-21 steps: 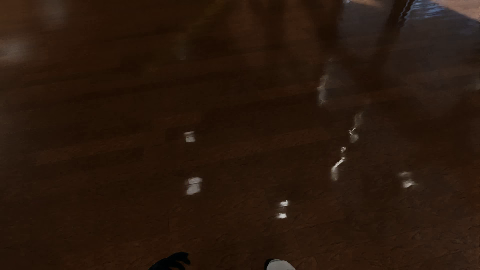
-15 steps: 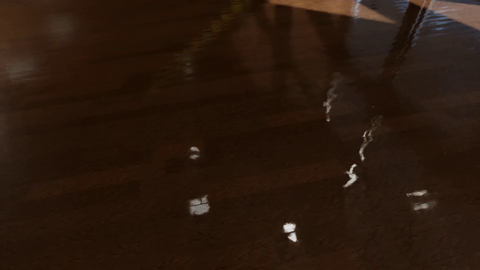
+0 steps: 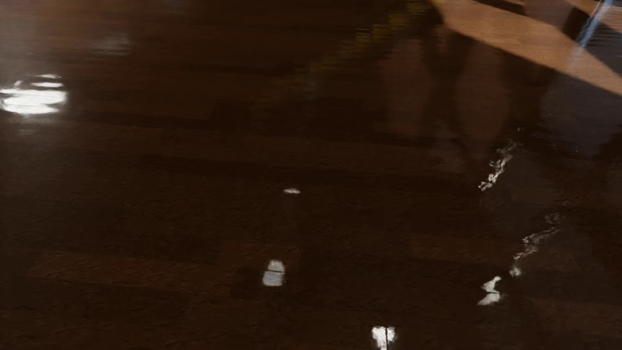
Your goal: Avoid the corner
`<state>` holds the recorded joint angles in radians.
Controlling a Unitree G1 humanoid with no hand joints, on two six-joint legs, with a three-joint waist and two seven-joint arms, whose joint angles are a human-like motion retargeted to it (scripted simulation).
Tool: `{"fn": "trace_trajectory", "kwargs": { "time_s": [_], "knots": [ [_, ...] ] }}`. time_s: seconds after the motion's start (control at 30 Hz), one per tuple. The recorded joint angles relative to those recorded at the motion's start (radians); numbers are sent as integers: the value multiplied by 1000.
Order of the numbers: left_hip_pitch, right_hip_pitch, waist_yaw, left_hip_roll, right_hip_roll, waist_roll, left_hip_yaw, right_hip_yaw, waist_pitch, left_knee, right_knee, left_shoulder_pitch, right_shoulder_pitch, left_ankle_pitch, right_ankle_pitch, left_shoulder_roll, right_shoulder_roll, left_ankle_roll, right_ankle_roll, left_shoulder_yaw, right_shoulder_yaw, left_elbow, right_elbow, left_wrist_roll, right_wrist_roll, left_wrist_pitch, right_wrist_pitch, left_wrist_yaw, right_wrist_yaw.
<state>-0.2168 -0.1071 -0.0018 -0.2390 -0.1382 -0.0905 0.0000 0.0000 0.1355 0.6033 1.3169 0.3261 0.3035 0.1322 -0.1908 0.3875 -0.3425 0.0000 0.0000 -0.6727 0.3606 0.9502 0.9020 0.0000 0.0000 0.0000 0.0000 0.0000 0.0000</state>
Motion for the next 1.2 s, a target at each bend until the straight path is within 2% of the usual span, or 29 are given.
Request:
{"fn": "trace_trajectory", "kwargs": {
  "time_s": [0.07, 0.1, 0.13, 0.17, 0.2, 0.23, 0.27, 0.3, 0.33, 0.37, 0.4, 0.5, 0.6, 0.67, 0.7, 0.73, 0.77, 0.8, 0.83, 0.87, 0.9, 0.97, 1.0, 1.03, 1.07, 1.1, 1.13, 1.2],
  "knots": [
    [122, -104, -118, 6, 13, 59, 0, 0, 7, -24, -328, -41, 33, -127, -40, 17, -20, 0, 0, 7, 16, -87, 8, 0, 0, 0, 0, 0, 0],
    [178, -128, -144, 11, 8, 82, 0, 0, -2, -51, -549, -63, 64, -192, -11, 16, -28, 0, 0, 36, -7, -111, 3, 0, 0, 0, 0, 0, 0],
    [230, -130, -156, 11, 3, 95, 0, 0, -8, -68, -750, -81, 88, -250, 226, 22, -29, 0, 0, 72, 5, -147, 3, 0, 0, 0, 0, 0, 0],
    [233, -189, -171, 26, -12, 112, 0, 0, -38, -49, -810, -100, 112, -320, 529, 36, -27, 0, 0, 107, -6, -178, 10, 0, 0, 0, 0, 0, 0],
    [282, -210, -190, 27, -41, 106, 0, 0, -45, -34, -781, -112, 138, -394, 618, 53, -25, 0, 0, 130, 2, -206, 12, 0, 0, 0, 0, 0, 0],
    [347, -182, -213, 26, -53, 104, 0, 0, -30, 2, -687, -118, 164, -437, 496, 65, -24, 0, 0, 137, -12, -231, 6, 0, 0, 0, 0, 0, 0],
    [332, -164, -238, 43, -25, 125, 0, 0, -30, 84, -651, -123, 152, -399, 338, 62, -28, 0, 0, 153, 18, -238, 28, 0, 0, 0, 0, 0, 0],
    [281, -134, -266, 62, -27, 146, 0, 0, -25, 201, -609, -135, 127, -276, 227, 23, -27, 0, 0, 199, 30, -212, 53, 0, 0, 0, 0, 0, 0],
    [230, -92, -269, 74, -52, 163, 0, 0, -3, 270, -602, -155, 86, -112, 169, 12, -49, 0, 0, 148, 43, -223, 65, 0, 0, 0, 0, 0, 0],
    [175, -52, -235, 101, -60, 183, 0, 0, -1, 306, -624, -170, 59, 3, 128, -13, -64, 0, 0, 106, 36, -202, 82, 0, 0, 0, 0, 0, 0],
    [100, -15, -201, 121, -89, 188, 0, 0, -4, 329, -645, -156, 48, 39, 101, -20, -70, 0, 0, 95, -6, -226, 63, 0, 0, 0, 0, 0, 0],
    [-99, 122, -114, 183, -149, 160, 0, 0, -25, 274, -676, -95, 40, -23, 9, -39, -73, 0, 0, 3, -16, -173, -23, 0, 0, 0, 0, 0, 0],
    [-238, 289, -28, 240, -129, 127, 0, 0, -37, 66, -727, -7, 30, -72, -71, -26, -59, 0, 0, -10, -23, -101, -114, 0, 0, 0, 0, 0, 0],
    [-313, 371, 30, 264, -87, 116, 0, 0, -46, -37, -759, 40, -3, -228, -122, -7, -66, 0, 0, -53, -27, -43, -153, 0, 0, 0, 0, 0, 0],
    [-343, 393, 77, 286, -84, 105, 0, 0, -39, -47, -753, 59, -35, -238, -148, 3, -73, 0, 0, -86, 3, -11, -168, 0, 0, 0, 0, 0, 0],
    [-395, 411, 121, 300, -96, 89, 0, 0, -32, -10, -735, 89, -64, -77, -157, 8, -84, 0, 0, -71, 8, 5, -189, 0, 0, 0, 0, 0, 0],
    [-441, 455, 157, 294, -110, 67, 0, 0, -13, 85, -733, 96, -84, 62, -126, 14, -88, 0, 0, -107, 14, 43, -187, 0, 0, 0, 0, 0, 0],
    [-464, 485, 174, 269, -124, 44, 0, 0, -7, 151, -724, 86, -81, 102, -54, 11, -88, 0, 0, -137, -10, 86, -187, 0, 0, 0, 0, 0, 0],
    [-437, 465, 191, 235, -150, 27, 0, 0, -19, 171, -656, 85, -62, 55, 54, 11, -86, 0, 0, -170, -26, 103, -172, 0, 0, 0, 0, 0, 0],
    [-403, 390, 180, 212, -144, 24, 0, 0, -39, 186, -567, 98, -46, -13, 160, 6, -82, 0, 0, -156, -13, 103, -145, 0, 0, 0, 0, 0, 0],
    [-359, 301, 125, 182, -120, 19, 0, 0, -47, 189, -428, 112, -41, -82, 174, 5, -77, 0, 0, -122, -4, 73, -118, 0, 0, 0, 0, 0, 0],
    [-165, 147, -1, 85, -86, 2, 0, 0, -5, 109, -127, 62, -9, -161, 76, 9, -69, 0, 0, -151, 22, 23, -102, 0, 0, 0, 0, 0, 0],
    [-61, 33, -48, 53, -55, 6, 0, 0, -2, 49, -37, 18, 20, -208, -3, 12, -63, 0, 0, -147, 37, -15, -87, 0, 0, 0, 0, 0, 0],
    [61, -63, -97, 32, -22, 8, 0, 0, 12, -19, -23, -18, 45, -271, -63, 15, -64, 0, 0, -94, 68, -66, -79, 0, 0, 0, 0, 0, 0],
    [142, -188, -149, 17, -7, 9, 0, 0, 5, -68, -59, -56, 67, -327, -83, 18, -68, 0, 0, -29, 106, -120, -62, 0, 0, 0, 0, 0, 0],
    [253, -244, -208, 48, 27, 20, 0, 0, 12, -106, -177, -87, 99, -384, -87, 26, -66, 0, 0, 29, 116, -177, -48, 0, 0, 0, 0, 0, 0],
    [327, -308, -261, 62, 28, 19, 0, 0, 3, -139, -316, -121, 123, -439, -65, 37, -65, 0, 0, 110, 138, -248, -31, 0, 0, 0, 0, 0, 0],
    [475, -372, -323, 88, 22, 17, 0, 0, -23, -187, -671, -211, 173, -537, 9, 46, -59, 0, 0, 203, 148, -336, -11, 0, 0, 0, 0, 0, 0]
  ]
}}
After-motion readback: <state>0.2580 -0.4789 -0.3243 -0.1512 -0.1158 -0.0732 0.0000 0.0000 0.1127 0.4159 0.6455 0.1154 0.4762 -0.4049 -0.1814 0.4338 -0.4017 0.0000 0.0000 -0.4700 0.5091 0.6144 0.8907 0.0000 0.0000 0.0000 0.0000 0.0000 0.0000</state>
